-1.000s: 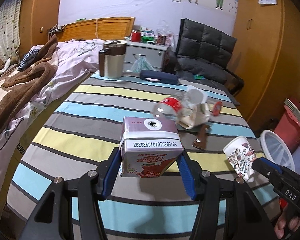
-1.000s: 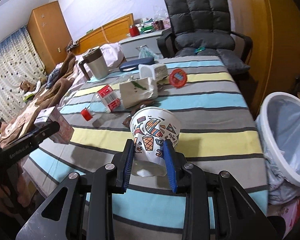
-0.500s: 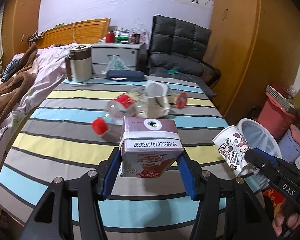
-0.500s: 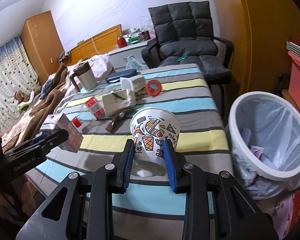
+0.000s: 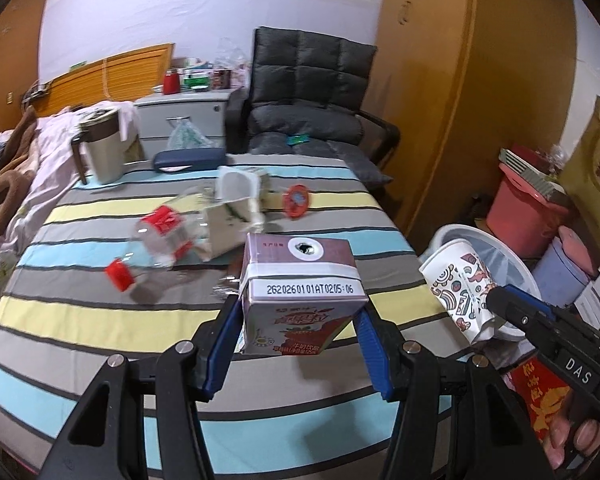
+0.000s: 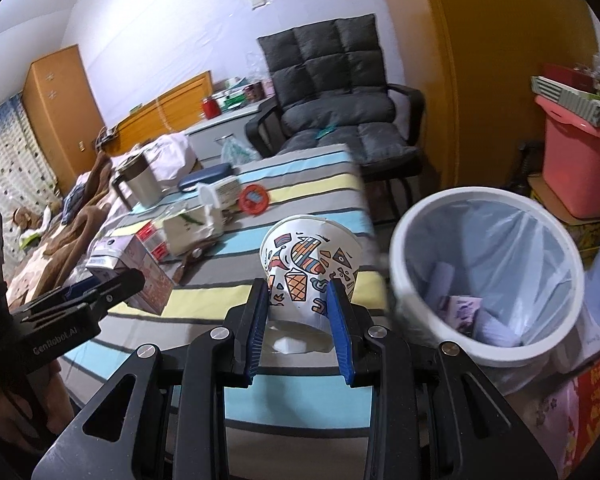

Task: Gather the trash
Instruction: 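Carry the milk carton and paper cup toward the white bin, then lower the carton and cup into the bin and open both grippers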

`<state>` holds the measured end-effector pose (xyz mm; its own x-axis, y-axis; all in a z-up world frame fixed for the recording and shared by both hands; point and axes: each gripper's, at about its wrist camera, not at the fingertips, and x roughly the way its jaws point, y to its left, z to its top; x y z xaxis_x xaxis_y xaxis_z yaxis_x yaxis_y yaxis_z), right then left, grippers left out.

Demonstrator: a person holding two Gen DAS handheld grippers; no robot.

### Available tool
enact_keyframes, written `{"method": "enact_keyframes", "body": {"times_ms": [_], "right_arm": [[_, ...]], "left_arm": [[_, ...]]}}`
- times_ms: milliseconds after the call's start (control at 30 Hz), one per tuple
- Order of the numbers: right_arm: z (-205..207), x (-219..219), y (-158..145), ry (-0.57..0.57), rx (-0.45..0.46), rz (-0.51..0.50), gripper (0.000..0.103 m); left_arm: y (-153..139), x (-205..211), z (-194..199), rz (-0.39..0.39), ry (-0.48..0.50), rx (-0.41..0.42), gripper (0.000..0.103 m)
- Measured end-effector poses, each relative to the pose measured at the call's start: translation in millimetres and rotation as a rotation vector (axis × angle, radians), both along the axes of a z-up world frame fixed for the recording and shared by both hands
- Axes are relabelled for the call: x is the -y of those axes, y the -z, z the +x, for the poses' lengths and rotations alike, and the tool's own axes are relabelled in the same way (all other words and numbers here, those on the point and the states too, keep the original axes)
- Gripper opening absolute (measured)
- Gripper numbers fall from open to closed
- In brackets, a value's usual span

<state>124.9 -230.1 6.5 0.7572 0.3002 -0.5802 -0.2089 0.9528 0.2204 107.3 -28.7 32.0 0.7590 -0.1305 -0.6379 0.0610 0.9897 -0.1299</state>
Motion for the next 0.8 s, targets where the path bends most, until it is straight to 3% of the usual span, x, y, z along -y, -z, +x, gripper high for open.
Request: {"method": "enact_keyframes", "body": {"times_ms": [800], "right_arm": [[-2.9, 91.6, 7.6, 0.224, -0.025, 0.002, 0.033]], "left_arm": [[1.0, 126.6, 43.3, -0.051, 0.309, -0.013, 0.058]]}}
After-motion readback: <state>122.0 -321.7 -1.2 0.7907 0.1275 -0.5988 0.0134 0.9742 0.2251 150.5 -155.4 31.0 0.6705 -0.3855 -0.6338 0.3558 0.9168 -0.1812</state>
